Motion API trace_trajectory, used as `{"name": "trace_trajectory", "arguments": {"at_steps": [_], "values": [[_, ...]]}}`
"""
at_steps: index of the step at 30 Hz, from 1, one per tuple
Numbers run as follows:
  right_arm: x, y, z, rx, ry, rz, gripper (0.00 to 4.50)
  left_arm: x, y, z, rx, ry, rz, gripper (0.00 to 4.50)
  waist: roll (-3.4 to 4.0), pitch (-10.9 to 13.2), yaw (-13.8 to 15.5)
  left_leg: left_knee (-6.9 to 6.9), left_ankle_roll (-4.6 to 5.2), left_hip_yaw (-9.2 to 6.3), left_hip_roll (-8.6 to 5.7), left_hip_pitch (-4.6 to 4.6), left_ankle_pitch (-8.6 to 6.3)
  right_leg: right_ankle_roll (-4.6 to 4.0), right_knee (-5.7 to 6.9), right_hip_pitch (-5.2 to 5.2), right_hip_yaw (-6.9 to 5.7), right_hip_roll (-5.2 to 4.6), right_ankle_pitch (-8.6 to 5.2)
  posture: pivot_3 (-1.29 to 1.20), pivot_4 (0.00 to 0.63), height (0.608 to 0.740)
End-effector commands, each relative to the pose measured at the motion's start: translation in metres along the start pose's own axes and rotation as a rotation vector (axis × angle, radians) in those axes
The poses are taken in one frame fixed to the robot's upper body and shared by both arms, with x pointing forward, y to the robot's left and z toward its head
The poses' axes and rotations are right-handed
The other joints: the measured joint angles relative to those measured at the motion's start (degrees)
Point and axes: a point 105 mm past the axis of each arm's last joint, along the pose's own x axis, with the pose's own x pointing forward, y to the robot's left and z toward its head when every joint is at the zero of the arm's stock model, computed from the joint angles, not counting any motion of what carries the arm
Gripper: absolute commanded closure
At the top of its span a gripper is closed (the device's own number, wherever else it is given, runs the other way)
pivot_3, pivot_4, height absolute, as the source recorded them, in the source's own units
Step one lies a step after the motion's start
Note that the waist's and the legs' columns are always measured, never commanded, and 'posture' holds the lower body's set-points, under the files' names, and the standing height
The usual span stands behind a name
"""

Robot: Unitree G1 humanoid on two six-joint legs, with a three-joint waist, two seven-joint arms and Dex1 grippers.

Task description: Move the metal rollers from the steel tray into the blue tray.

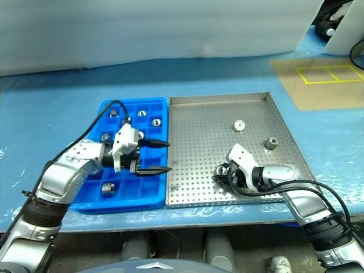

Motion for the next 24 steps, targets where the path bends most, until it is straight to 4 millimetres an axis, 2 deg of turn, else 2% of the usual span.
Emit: {"name": "trace_trajectory", "arguments": {"at_steps": [1, 5, 8, 13, 18, 20, 24], "values": [[0.0, -0.002, 0.006, -0.021, -0.013, 0.005, 2.8, -0.006, -0.002, 0.011, 0.047, -0.026, -0.015, 0.67, 0.0, 0.0, 0.0, -0.01, 0.0, 0.0, 0.0, 0.0, 0.0, 0.0, 0.0, -0.01, 0.0, 0.0, 0.0, -0.3, 0.15, 0.74], [0.005, -0.008, 0.025, -0.057, -0.055, -0.01, 2.8, -0.012, 0.004, 0.012, 0.064, -0.01, 0.011, 0.67, 0.0, 0.0, 0.0, -0.01, -0.01, 0.0, 0.0, -0.02, 0.01, 0.0, 0.01, -0.04, -0.01, 0.01, 0.0, -0.27, 0.15, 0.74], [0.007, -0.011, 0.05, -0.103, -0.118, 0.003, 2.8, -0.018, 0.012, 0.015, 0.082, -0.008, 0.056, 0.67, 0.0, 0.0, 0.0, -0.02, -0.02, 0.0, 0.0, -0.02, 0.01, -0.01, 0.02, -0.05, -0.01, 0.02, 0.0, -0.23, 0.15, 0.74], [0.017, -0.007, 0.115, -0.202, -0.278, 0.072, 2.8, -0.031, 0.026, 0.021, 0.105, -0.004, 0.163, 0.67, -0.01, 0.0, 0.1, -0.02, -0.06, 0.0, 0.01, -0.04, 0.04, -0.01, 0.08, -0.11, -0.03, 0.04, 0.01, -0.17, 0.15, 0.74], [0.045, 0.005, 0.15, -0.275, -0.351, 0.167, 2.8, -0.046, 0.03, 0.023, 0.118, 0.017, 0.245, 0.67, -0.16, 0.1, 0.9, -0.03, -0.24, 0.0, 0.01, -0.2, 0.15, -0.24, 0.75, -0.63, -0.05, 0.06, -0.14, -0.08, 0.15, 0.74], [0.062, 0.015, 0.162, -0.31, -0.372, 0.222, 2.8, -0.058, 0.03, 0.023, 0.121, 0.035, 0.299, 0.67, -0.19, 0.1, 1.3, -0.04, -0.34, -0.04, 0.1, -0.33, 0.21, -0.27, 0.85, -0.78, -0.06, 0.12, -0.16, -0.02, 0.15, 0.74], [0.091, 0.027, 0.174, -0.347, -0.383, 0.294, 2.8, -0.084, 0.028, 0.021, 0.115, 0.085, 0.401, 0.67, -0.27, 0.1, 2.2, -0.03, -0.57, -0.11, 0.29, -0.62, 0.35, -0.31, 0.98, -1.09, -0.14, 0.29, -0.17, 0.06, 0.15, 0.74]]}}
